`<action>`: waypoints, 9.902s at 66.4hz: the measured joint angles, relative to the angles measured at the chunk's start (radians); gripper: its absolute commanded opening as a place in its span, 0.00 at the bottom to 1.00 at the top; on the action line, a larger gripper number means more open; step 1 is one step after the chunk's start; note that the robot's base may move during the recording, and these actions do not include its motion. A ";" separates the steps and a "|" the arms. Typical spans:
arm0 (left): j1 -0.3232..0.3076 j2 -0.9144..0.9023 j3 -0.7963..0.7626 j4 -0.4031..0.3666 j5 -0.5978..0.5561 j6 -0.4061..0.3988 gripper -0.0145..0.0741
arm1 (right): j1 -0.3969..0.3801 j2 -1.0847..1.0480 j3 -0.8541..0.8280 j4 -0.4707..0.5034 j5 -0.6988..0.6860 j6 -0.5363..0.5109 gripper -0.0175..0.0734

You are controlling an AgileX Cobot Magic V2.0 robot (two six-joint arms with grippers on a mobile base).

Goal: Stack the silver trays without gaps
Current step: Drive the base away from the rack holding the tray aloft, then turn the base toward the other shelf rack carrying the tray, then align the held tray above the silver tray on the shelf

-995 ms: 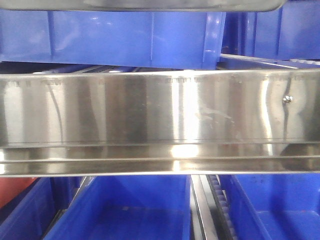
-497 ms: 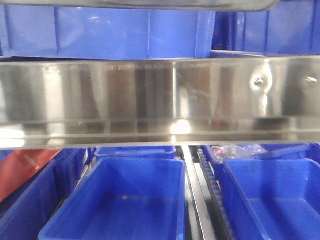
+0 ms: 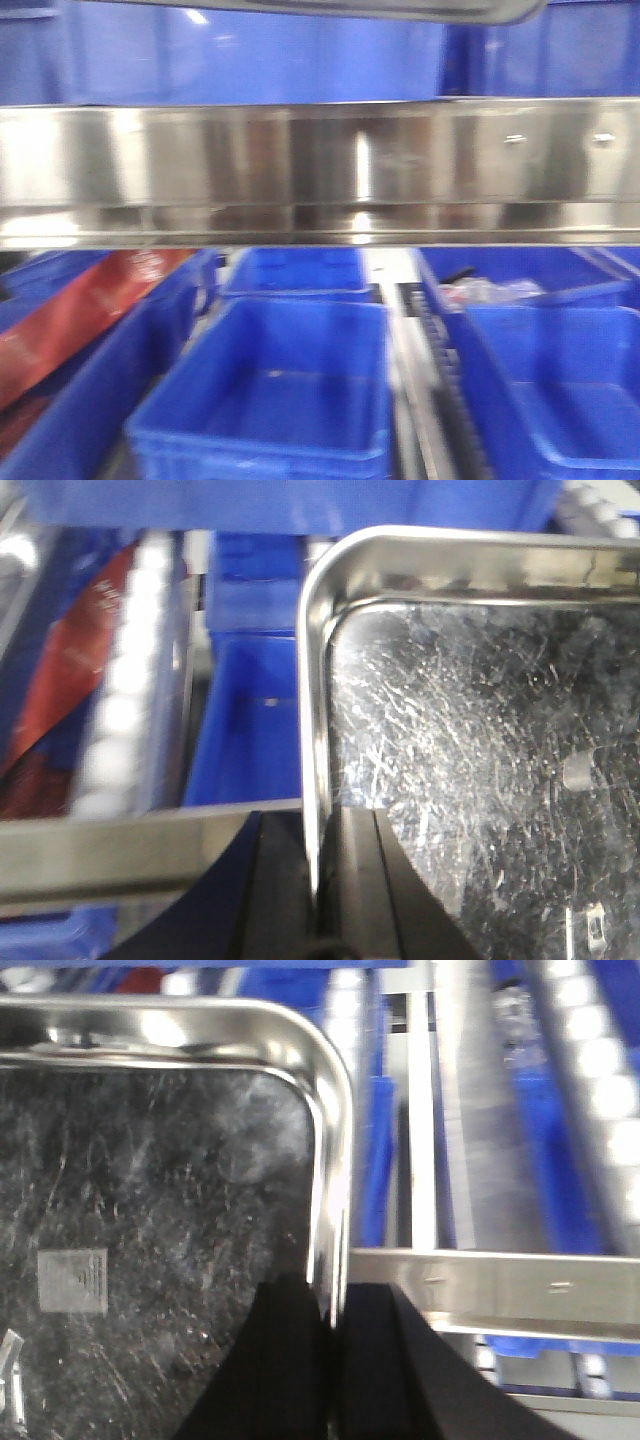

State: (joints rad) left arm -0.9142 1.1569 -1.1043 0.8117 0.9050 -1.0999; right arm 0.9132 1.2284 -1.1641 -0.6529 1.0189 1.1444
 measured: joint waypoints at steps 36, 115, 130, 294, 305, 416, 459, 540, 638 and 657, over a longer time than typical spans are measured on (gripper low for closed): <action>0.000 0.000 0.000 0.005 0.000 0.000 0.15 | 0.000 -0.001 0.000 0.000 -0.002 0.000 0.17; 0.000 0.000 0.000 0.007 0.000 0.000 0.15 | 0.000 -0.001 0.000 0.000 -0.004 0.000 0.17; 0.000 0.000 0.000 0.007 0.000 0.000 0.15 | 0.000 -0.001 0.000 0.000 -0.004 0.000 0.17; 0.000 -0.002 0.000 0.009 0.004 0.000 0.15 | 0.000 -0.001 0.000 0.000 -0.008 0.000 0.17; 0.000 -0.002 0.000 0.009 0.004 0.000 0.15 | 0.000 -0.001 0.000 0.000 -0.010 0.000 0.17; 0.002 -0.003 0.000 0.038 0.041 -0.009 0.15 | -0.002 -0.001 0.008 -0.019 -0.113 0.000 0.17; 0.009 -0.015 0.000 0.059 0.125 -0.024 0.15 | -0.010 -0.001 0.010 -0.041 -0.287 0.000 0.17; 0.018 -0.020 0.000 0.066 0.170 -0.028 0.15 | -0.021 -0.002 0.010 -0.062 -0.413 -0.011 0.17; 0.014 -0.009 0.000 0.112 0.073 -0.013 0.15 | -0.012 -0.003 0.010 -0.026 -0.216 -0.007 0.17; 0.014 -0.009 0.000 0.112 0.073 -0.013 0.15 | -0.012 -0.003 0.010 -0.026 -0.216 -0.007 0.17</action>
State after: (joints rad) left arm -0.9002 1.1477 -1.1043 0.9238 0.9776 -1.1131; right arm 0.9007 1.2254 -1.1539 -0.6785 0.8031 1.1373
